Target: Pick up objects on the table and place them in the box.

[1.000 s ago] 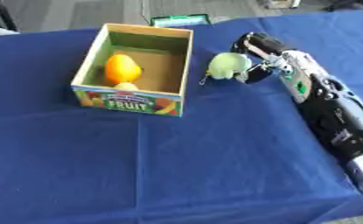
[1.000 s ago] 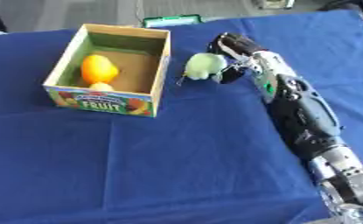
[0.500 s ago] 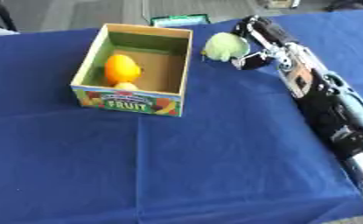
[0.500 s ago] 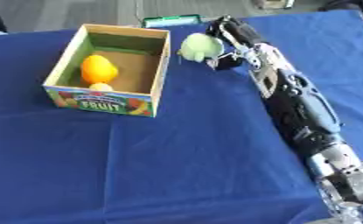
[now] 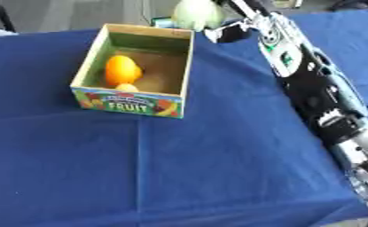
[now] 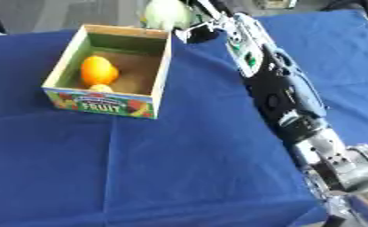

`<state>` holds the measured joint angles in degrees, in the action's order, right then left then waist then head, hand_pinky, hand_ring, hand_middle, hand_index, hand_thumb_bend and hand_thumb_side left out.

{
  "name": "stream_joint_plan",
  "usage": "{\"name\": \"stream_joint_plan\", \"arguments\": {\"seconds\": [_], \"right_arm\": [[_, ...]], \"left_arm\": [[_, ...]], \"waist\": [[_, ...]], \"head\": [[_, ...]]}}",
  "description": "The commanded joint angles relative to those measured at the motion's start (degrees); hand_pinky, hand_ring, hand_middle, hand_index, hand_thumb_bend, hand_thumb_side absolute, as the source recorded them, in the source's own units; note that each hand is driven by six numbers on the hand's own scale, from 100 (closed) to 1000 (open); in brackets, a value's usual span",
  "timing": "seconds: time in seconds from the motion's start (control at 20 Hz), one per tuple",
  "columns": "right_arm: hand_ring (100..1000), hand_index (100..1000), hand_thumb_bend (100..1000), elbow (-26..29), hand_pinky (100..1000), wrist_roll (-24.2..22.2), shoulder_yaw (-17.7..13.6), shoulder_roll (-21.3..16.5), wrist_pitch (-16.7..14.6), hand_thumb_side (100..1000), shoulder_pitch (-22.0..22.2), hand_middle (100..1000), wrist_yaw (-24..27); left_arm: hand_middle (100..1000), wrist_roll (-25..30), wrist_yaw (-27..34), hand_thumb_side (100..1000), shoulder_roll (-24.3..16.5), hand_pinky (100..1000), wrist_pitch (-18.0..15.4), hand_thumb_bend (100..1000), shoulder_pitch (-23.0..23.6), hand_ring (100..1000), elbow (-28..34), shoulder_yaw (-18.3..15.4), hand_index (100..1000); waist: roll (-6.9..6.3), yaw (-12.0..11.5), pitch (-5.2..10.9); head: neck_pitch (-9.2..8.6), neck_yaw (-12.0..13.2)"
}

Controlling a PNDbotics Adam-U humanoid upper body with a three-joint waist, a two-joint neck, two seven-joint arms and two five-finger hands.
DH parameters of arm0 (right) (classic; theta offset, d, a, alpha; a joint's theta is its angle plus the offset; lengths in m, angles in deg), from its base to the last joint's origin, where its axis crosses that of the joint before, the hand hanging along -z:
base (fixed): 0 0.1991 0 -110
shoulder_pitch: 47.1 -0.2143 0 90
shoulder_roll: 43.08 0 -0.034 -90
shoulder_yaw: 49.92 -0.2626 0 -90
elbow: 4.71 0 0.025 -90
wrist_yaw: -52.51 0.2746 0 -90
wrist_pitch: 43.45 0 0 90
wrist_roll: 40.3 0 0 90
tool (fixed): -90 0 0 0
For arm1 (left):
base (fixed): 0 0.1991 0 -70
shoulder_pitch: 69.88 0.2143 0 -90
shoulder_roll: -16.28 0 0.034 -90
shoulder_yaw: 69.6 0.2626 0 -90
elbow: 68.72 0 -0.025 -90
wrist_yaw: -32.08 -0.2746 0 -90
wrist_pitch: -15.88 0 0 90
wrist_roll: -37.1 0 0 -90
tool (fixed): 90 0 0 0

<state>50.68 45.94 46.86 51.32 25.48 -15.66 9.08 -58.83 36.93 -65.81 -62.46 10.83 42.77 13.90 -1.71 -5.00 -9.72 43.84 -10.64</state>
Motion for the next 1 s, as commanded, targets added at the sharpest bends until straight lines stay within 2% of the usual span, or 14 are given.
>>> {"name": "stream_joint_plan", "arguments": {"seconds": [0.05,0.6,0.8,1.0], "right_arm": [[510,264,100,0.2,654,-1.2,0.3,2.5,-0.3,100,-2.3,195,-0.7],[518,286,100,-5.9,662,-2.1,-0.7,11.7,-1.2,100,-2.3,214,-9.7],[550,375,100,-7.8,679,-1.8,-1.1,13.7,-1.8,100,-1.4,297,-13.8],[588,486,100,-9.3,696,-1.5,-1.8,14.6,-1.6,100,-0.8,416,-17.0]], "left_arm": [[593,0.3,0.3,660,-0.8,737,-0.1,100,-0.9,529,0.8,0.1,669],[593,0.8,0.5,659,-0.5,737,-0.2,100,-1.6,532,0.7,0.5,669],[592,0.9,0.6,658,-0.4,737,-0.2,100,-1.7,533,0.7,0.6,669],[592,0.9,0.6,659,-0.4,737,-0.2,100,-1.7,533,0.6,0.6,669]], "waist": [[-0.11,-0.5,0.97],[-0.38,-2.6,0.42],[-0.57,-3.0,0.27],[-0.71,-3.0,0.22]], "head": [[0.28,-0.5],[0.28,-2.2],[0.27,-2.4],[0.26,-2.4]]}}
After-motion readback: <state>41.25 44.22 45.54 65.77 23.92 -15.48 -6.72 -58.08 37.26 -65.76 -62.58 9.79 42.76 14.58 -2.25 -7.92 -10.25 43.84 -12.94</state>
